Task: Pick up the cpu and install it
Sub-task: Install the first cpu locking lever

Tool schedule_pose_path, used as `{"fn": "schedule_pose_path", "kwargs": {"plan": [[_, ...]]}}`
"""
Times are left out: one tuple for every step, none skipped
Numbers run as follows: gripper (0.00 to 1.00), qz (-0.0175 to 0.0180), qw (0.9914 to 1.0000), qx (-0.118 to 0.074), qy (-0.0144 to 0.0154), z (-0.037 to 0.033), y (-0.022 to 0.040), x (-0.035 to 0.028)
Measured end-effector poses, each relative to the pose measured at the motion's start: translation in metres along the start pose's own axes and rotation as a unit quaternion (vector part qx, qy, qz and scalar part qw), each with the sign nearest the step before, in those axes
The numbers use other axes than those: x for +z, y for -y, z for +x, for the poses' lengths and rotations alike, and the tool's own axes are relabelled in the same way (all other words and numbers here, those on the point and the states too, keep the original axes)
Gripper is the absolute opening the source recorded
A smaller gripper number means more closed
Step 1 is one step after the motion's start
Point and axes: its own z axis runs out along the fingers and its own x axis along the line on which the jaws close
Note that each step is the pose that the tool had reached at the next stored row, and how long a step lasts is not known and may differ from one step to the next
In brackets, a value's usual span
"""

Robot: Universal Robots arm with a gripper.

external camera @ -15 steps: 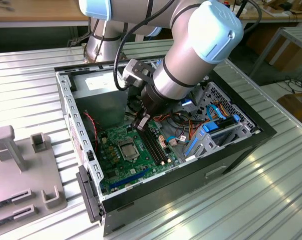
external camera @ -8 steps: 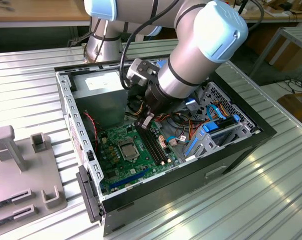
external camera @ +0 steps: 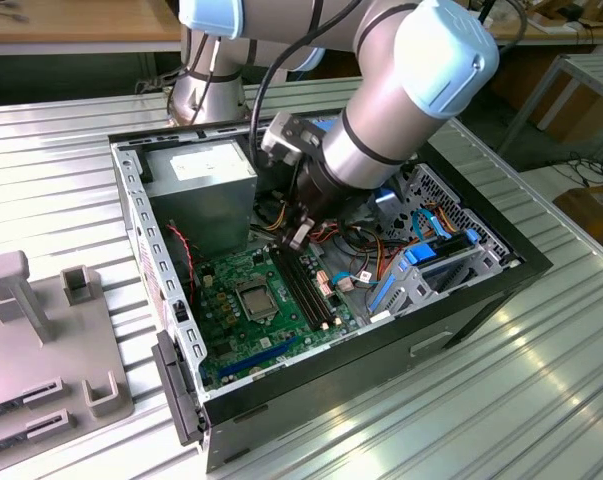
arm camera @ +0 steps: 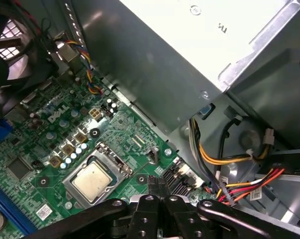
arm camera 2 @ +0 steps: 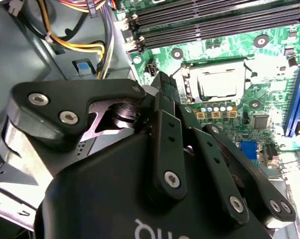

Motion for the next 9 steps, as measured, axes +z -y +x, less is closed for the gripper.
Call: {"fn": "schedule_pose_path", "kwargs": {"plan": [[0.11, -0.0004, 1.0, 0.0, 0.0004, -0.0007, -0.0006, 0.0005], [0.11, -0.0009, 1.0, 0.0, 0.0008, -0.0013, -0.0011, 0.0012], [0.11, -0.0013, 1.0, 0.0, 0.0013, -0.0019, -0.0016, 0.0021], [0.11, -0.0019, 1.0, 0.0, 0.0018, -0.0026, -0.0022, 0.0031], [0.11, -0.0026, 0.99999, 0.0, 0.0025, -0.0033, -0.0026, 0.004], [0.11, -0.0035, 0.99999, -0.001, 0.0032, -0.0039, -0.003, 0.0049], [0.11, -0.0044, 0.99998, -0.001, 0.0041, -0.0043, -0.0033, 0.0057], [0.11, -0.0053, 0.99997, -0.001, 0.0049, -0.0047, -0.0035, 0.0064], [0.11, -0.0058, 0.99997, -0.001, 0.0054, -0.005, -0.0037, 0.0071]]}}
